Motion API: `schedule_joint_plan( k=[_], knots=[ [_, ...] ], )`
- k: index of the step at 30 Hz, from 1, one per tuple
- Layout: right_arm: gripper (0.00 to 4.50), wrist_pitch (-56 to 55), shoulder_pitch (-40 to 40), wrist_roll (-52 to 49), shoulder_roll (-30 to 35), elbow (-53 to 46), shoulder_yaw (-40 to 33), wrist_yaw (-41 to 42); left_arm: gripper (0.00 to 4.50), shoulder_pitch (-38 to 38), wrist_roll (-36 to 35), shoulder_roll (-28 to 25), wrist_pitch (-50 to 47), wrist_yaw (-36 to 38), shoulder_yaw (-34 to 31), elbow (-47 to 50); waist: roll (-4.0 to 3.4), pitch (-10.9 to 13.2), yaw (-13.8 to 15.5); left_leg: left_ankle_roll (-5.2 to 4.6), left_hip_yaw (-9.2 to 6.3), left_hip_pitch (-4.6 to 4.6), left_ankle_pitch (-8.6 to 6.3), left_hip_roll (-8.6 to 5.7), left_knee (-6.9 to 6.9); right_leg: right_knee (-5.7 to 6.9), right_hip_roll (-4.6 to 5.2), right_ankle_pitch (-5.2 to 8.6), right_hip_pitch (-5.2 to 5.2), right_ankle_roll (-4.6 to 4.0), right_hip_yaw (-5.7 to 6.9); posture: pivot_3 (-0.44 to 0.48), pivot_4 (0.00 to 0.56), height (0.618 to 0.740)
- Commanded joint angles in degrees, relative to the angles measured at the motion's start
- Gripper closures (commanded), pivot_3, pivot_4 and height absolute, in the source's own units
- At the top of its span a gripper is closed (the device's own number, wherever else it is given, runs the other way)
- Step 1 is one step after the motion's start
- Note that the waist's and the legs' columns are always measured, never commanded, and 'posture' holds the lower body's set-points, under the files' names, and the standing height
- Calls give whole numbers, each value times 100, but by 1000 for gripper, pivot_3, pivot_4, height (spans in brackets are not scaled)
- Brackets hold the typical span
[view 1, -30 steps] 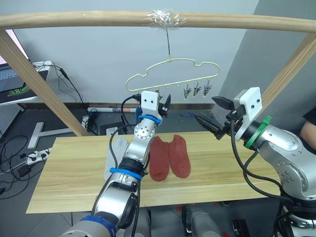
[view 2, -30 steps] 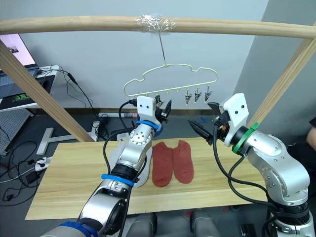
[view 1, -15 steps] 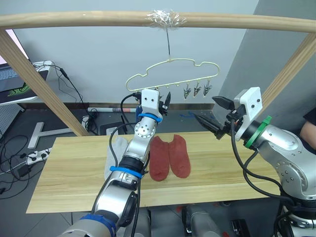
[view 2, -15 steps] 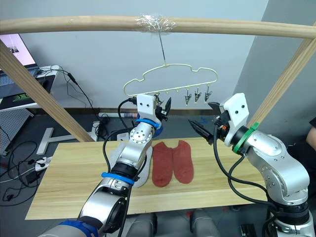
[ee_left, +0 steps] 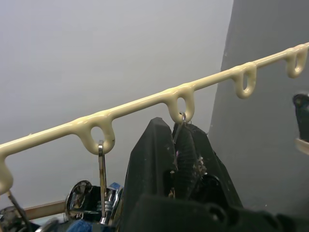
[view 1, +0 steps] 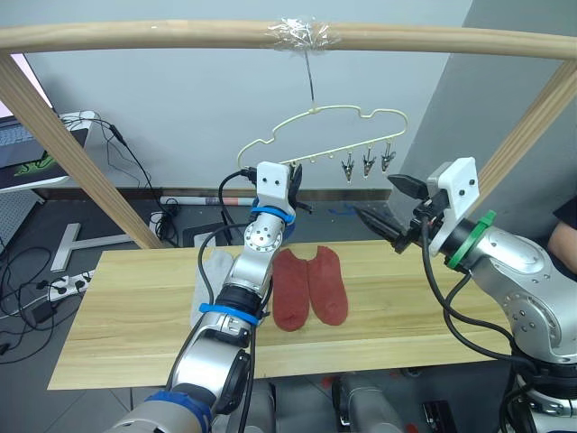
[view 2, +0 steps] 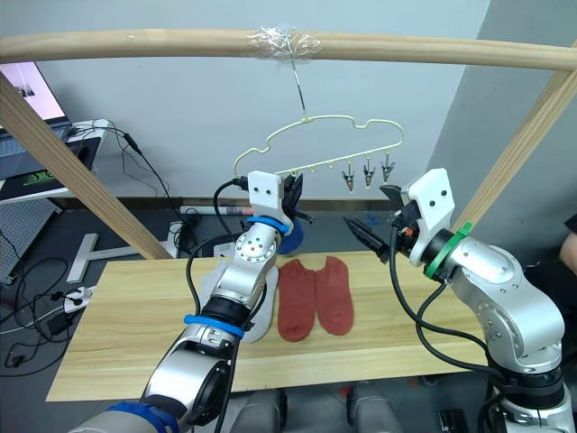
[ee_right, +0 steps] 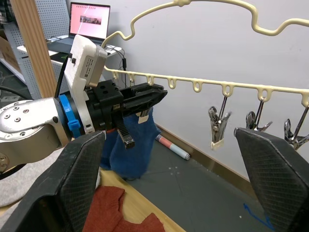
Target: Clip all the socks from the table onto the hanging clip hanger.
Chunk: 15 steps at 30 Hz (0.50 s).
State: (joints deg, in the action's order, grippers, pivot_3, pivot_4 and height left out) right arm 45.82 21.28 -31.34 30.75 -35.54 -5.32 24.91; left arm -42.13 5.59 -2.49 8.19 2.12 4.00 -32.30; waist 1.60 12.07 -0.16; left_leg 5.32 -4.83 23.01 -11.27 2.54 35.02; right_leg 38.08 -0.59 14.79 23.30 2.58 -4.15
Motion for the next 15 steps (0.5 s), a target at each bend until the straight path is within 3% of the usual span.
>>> schedule_joint_plan(
  k=[1, 3, 8, 15],
  knots=[
    [0, -61, 11, 214, 70, 20, 184, -52, 4493, -24, -133, -33, -7, 229, -40, 202, 0, 0, 0, 0, 0, 0, 0, 0, 0, 0, 0, 0, 0, 0, 0, 50, 172, 740],
    [0, -85, -136, 681, 165, 247, 664, -140, 4493, -12, -405, -47, -253, 448, -182, 234, 0, 0, -1, 0, 0, -1, 0, 0, 0, 0, 0, 0, 0, 0, 0, 51, 172, 740],
    [0, -414, -308, 1438, -515, 1336, 1613, -538, 4493, -22, -1082, -259, -933, 1388, -412, 426, -1, 0, -35, 0, 1, -8, 0, 3, -1, 3, -2, 0, -4, 0, -1, 60, 173, 740],
    [0, -1461, 233, 2282, -1948, 4284, 2327, -748, 4493, 108, -1437, -648, -1548, 1991, -560, 734, -1, -1, -89, -3, -1, -15, 3, 5, 0, 10, -5, -2, -6, -4, 0, 104, 170, 740]
  ],
)
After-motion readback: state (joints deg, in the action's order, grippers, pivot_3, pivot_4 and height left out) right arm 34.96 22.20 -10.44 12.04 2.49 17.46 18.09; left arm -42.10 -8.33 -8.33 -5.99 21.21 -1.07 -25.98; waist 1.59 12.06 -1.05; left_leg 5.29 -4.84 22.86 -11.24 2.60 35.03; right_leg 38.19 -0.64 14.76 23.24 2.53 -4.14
